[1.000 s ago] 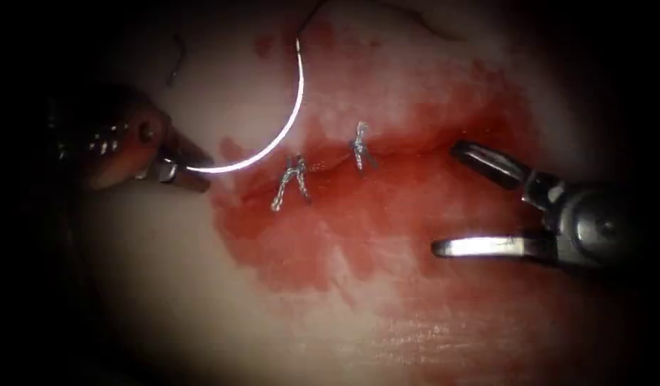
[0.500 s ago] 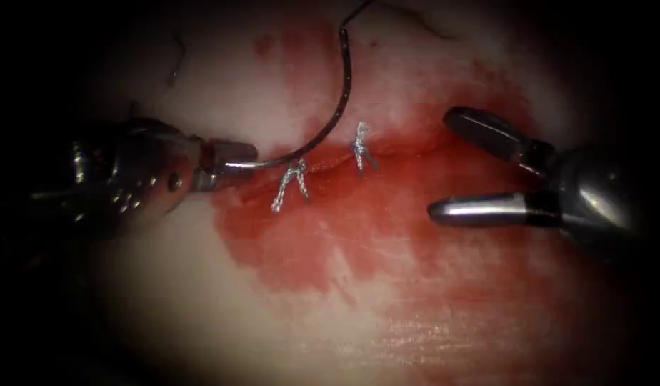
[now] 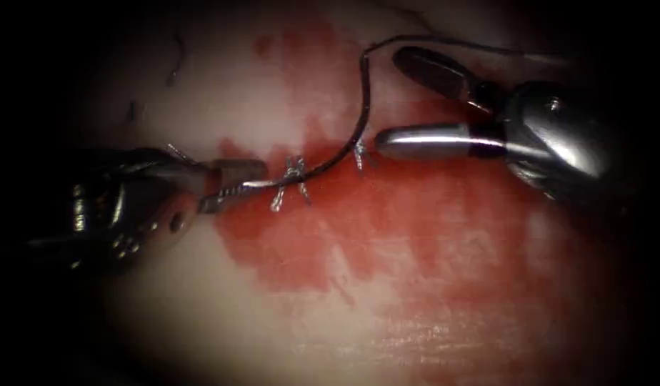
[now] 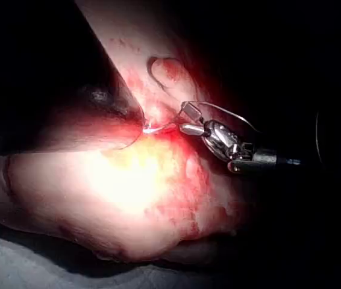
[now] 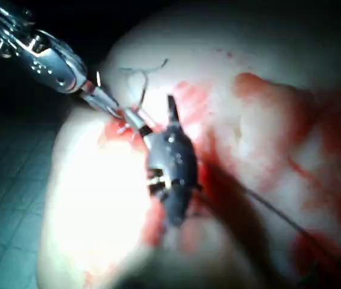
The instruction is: Wound Closure
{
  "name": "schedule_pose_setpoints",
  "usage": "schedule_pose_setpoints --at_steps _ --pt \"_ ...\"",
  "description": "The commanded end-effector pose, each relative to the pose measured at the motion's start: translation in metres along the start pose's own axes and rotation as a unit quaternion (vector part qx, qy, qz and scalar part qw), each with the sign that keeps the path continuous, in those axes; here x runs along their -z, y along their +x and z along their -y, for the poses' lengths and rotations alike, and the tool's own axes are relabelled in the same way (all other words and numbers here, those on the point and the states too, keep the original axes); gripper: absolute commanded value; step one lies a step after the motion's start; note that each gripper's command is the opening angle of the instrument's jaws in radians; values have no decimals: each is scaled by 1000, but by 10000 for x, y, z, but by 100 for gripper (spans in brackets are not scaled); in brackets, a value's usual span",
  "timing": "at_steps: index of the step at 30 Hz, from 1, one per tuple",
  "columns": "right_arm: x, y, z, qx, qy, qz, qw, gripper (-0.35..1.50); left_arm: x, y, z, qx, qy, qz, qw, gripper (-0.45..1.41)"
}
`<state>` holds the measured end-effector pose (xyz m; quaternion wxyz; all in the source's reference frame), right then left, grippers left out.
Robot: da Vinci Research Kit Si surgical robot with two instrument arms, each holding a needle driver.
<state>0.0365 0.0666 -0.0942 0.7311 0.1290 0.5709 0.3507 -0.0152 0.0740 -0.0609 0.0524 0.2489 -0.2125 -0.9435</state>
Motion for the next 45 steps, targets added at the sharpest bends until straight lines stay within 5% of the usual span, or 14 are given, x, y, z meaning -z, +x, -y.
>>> schedule_pose_setpoints --at_steps 1,11,12,13,14,19,21,26,28,31,33,36,45 --pt "-14 0 0 0 5 -1 1000 124 -10 3 3 -3 1 1 1000 -35" --pt "-30 1 4 -6 11 14 1000 113 -11 6 2 -11 3 -1 1000 -35" --pt "-30 1 4 -9 13 19 1000 95 -11 6 1 -10 4 -2 1000 -35" --pt "-30 0 5 -9 17 24 1000 45 -11 6 2 -13 4 -2 1000 -35" --pt "-29 1 5 -10 25 33 999 -35 -10 7 2 -12 5 -3 1000 -35" --pt "-14 5 -7 -2 -7 23 1000 -35 -10 7 3 -14 2 -14 1000 -35" --pt "-9 6 -10 1 -8 17 1000 -35 -11 7 5 -7 0 -24 1000 -15" --pt "0 11 -13 8 -8 8 1000 -35 -12 12 6 2 -26 -47 999 -12" --pt "2 11 -11 14 -8 9 1000 -35 -12 16 4 69 -52 -59 995 12" --pt "2 10 -10 29 -2 8 1000 -35 -9 22 3 207 -89 -75 971 42" --pt "2 10 -10 43 5 9 999 -35 -3 29 4 287 -141 -100 942 57" --pt "2 10 -6 84 20 11 996 -35 2 38 13 331 -179 -105 921 64" --pt "6 7 16 213 63 3 975 -35 3 52 47 389 -244 -96 883 69"
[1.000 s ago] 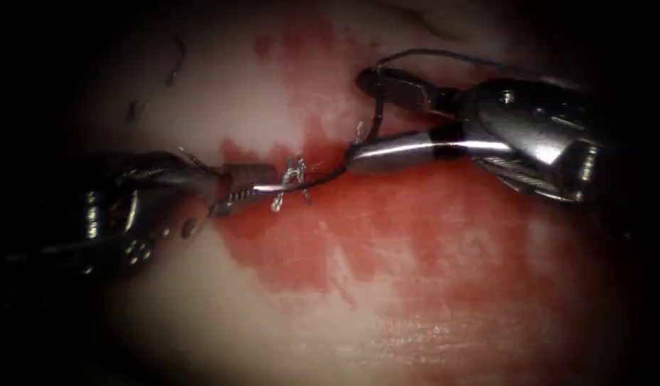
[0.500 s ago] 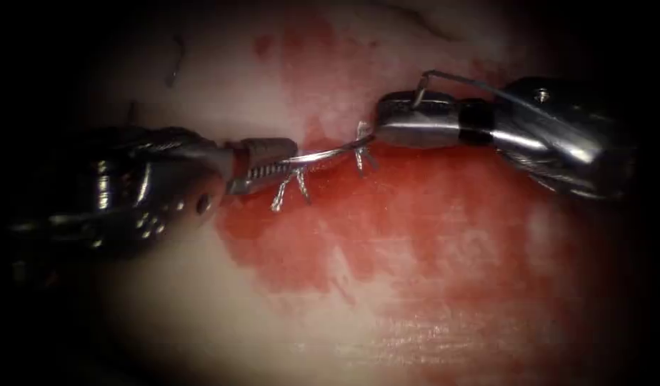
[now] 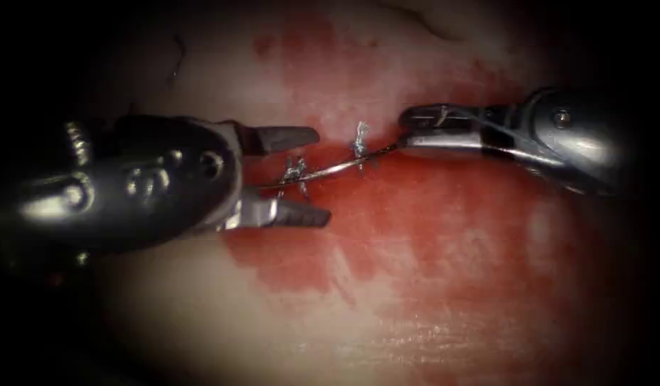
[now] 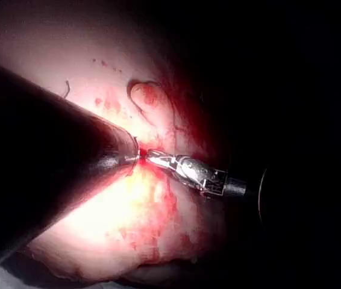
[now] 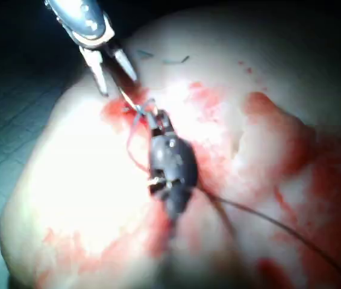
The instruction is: Wound Closure
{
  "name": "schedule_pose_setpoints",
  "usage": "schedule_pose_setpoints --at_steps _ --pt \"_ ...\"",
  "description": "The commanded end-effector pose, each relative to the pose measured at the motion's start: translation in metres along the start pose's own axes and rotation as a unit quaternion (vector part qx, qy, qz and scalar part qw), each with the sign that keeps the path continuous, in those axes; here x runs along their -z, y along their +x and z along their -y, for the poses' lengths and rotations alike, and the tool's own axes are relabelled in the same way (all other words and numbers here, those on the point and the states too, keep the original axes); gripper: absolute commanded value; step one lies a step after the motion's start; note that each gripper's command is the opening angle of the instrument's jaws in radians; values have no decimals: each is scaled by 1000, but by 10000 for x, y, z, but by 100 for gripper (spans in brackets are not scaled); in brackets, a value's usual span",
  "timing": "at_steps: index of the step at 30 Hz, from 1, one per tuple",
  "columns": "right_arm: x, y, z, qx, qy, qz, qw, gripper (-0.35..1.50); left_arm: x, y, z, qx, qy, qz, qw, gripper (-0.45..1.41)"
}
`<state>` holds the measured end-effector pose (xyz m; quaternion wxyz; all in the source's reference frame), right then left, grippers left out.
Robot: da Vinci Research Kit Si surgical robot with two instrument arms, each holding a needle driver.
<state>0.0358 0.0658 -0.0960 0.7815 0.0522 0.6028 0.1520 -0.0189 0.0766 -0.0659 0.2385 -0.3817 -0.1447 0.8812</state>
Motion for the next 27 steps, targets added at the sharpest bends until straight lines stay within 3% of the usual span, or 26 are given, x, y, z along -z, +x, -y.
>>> schedule_pose_setpoints --at_steps 1,6,13,23,27 --pt "-7 1 2 14 0 0 1000 -35 -8 4 3 6 -5 7 1000 69" --pt "-5 5 7 78 -3 8 997 -35 -10 7 -1 43 -41 6 998 69" --pt "-3 15 22 215 11 4 977 -35 -18 3 17 73 -90 64 991 69" --pt "-2 29 40 275 27 -8 961 -35 -45 1 47 83 -68 80 991 70" --pt "-1 35 41 288 24 -8 957 -35 -57 -12 42 91 -102 103 985 70"
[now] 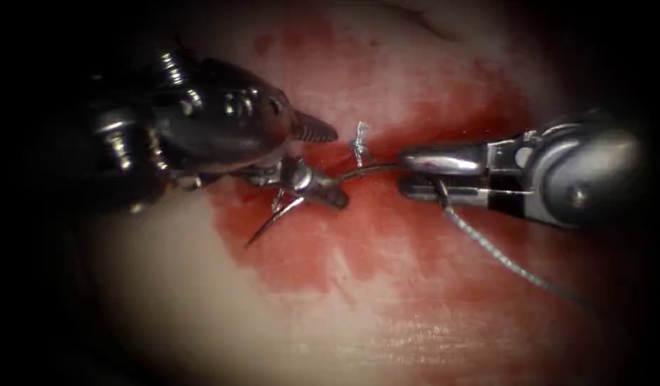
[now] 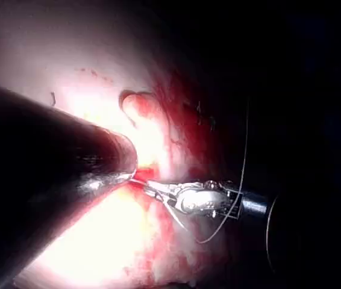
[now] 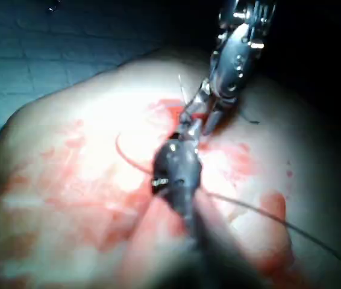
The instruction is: Wound Closure
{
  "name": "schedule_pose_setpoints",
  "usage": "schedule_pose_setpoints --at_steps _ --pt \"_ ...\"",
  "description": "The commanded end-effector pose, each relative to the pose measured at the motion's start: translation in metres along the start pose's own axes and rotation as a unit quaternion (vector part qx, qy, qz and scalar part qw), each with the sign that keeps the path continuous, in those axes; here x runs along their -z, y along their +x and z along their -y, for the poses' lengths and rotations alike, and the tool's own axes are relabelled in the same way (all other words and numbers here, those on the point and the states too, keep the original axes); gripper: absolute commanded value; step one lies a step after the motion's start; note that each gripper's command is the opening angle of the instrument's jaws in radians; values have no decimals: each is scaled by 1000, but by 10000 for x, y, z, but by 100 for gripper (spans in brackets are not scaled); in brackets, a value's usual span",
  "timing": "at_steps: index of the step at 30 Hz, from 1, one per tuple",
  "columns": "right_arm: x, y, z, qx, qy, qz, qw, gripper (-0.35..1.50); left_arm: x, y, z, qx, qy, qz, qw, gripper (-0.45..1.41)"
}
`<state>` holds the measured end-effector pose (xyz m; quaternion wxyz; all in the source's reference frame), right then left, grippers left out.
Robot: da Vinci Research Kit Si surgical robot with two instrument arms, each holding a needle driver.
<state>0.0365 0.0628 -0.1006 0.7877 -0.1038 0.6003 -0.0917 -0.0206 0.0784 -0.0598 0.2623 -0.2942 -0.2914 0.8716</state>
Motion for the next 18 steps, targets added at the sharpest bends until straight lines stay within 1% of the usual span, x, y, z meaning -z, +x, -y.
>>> schedule_pose_setpoints --at_steps 1,6,11,14,18 --pt "-9 0 -1 6 -1 -3 1000 -35 -6 5 4 -1 -10 4 1000 70" --pt "-7 1 0 16 -3 -9 1000 -35 -11 -3 4 5 -45 6 999 70" --pt "-6 1 1 19 -3 -9 1000 -35 -9 -3 10 27 -64 11 998 67" --pt "-7 2 1 22 -3 -9 1000 -35 -9 -3 11 60 -73 14 995 62" --pt "-8 3 1 22 -3 -9 1000 -35 -10 -2 8 86 -85 18 992 59"
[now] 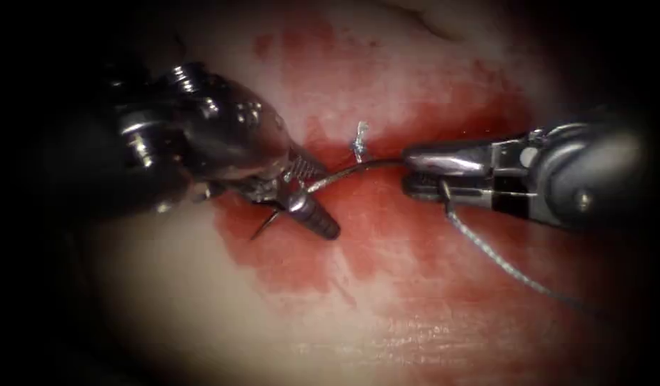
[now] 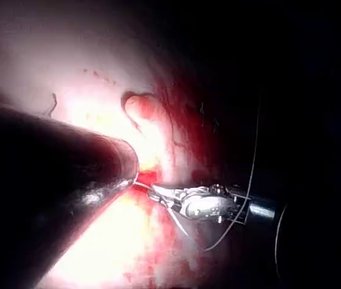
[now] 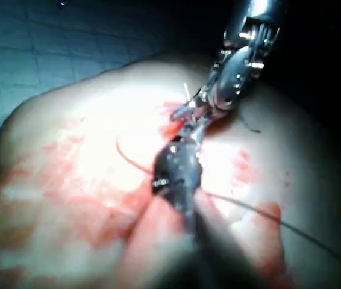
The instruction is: Wound Closure
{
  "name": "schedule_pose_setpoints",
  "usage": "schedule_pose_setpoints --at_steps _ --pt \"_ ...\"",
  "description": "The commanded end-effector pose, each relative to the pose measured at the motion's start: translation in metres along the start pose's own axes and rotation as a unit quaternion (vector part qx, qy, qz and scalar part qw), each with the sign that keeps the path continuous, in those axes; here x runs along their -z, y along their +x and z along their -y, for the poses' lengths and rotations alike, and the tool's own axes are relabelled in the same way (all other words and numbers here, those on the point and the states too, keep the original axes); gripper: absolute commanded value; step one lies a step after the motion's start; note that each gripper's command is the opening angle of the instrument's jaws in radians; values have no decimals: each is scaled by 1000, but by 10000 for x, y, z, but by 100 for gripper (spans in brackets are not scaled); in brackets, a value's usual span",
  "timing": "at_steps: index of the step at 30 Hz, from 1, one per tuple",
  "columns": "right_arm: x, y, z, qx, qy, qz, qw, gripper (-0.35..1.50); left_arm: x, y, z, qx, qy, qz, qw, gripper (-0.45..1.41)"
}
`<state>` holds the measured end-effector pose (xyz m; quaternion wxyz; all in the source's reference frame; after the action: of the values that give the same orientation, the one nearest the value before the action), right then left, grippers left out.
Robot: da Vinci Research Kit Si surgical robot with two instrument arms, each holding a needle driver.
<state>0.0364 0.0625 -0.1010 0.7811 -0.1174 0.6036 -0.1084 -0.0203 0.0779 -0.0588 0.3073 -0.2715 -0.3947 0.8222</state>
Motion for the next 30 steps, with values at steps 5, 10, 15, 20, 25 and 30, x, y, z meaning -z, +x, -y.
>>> schedule_pose_setpoints --at_steps 5,10,15,20,25,30 --pt "-11 -1 0 1 -2 -2 1000 -35 -1 9 4 21 -7 10 1000 42" --pt "-13 0 1 1 -2 -2 1000 -35 7 14 8 65 -14 11 998 -6" --pt "-17 2 2 1 -4 -2 1000 -35 9 15 7 73 -22 13 997 -35" --pt "-17 1 0 -2 -4 -2 1000 -35 9 15 5 90 -29 8 995 -35" --pt "-18 1 -2 -51 -3 -2 999 -32 11 16 5 117 -23 -14 993 -35" --pt "-25 -2 -6 -146 -17 1 989 118 10 17 4 135 -35 -62 988 -35"
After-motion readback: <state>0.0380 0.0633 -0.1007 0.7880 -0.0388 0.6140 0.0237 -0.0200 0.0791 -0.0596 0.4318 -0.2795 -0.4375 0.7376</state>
